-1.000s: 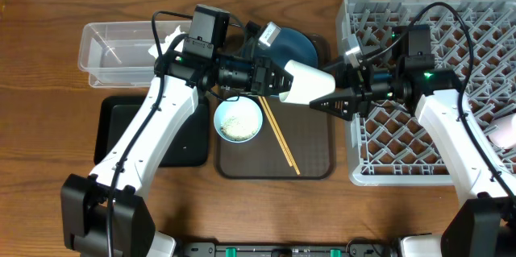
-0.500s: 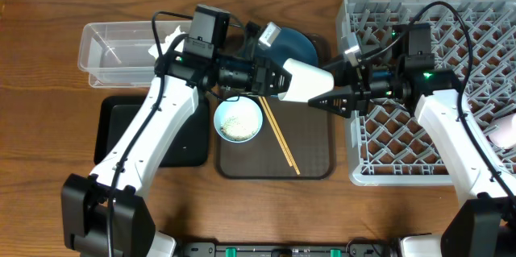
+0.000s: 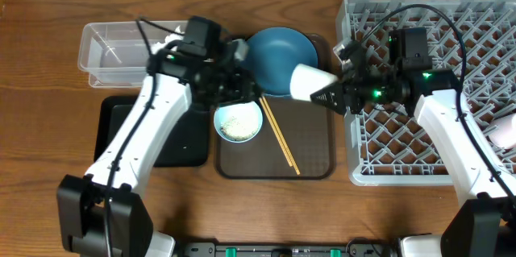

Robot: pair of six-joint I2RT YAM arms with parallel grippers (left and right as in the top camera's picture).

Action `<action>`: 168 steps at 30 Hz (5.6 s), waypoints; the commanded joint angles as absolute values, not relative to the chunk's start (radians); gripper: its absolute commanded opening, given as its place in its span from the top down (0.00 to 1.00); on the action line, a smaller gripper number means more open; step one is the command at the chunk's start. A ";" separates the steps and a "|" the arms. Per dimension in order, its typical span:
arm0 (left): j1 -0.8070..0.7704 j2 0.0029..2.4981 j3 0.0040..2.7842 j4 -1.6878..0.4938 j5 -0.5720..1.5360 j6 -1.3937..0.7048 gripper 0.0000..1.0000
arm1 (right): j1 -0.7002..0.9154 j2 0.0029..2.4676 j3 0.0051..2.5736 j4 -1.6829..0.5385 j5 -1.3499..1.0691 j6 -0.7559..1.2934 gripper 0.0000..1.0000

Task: Sort waste into correct bins and load items into the dishwasher rack
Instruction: 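Lower the white cup into the dish rack with the right gripper, then reach the right gripper to the blue plate rim and grasp it, then lift the blue plate with the right gripper into the dish rack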

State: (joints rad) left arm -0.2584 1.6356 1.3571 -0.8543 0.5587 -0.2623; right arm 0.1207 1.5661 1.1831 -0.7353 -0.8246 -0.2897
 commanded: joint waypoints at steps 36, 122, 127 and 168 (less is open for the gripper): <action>-0.139 1.431 1.347 -0.994 0.171 -0.211 0.47 | -0.572 1.676 1.548 -1.122 -0.022 0.023 0.83; -0.139 1.436 1.345 -1.065 0.141 -0.211 0.41 | 0.370 2.193 1.639 -0.634 0.026 0.364 0.69; -0.139 1.450 1.345 -1.065 0.141 -0.211 0.41 | 0.369 2.193 1.639 -0.643 0.031 0.416 0.87; -0.139 1.452 1.345 -1.053 0.141 -0.211 0.41 | -0.088 1.687 1.691 -0.471 0.527 -0.384 0.99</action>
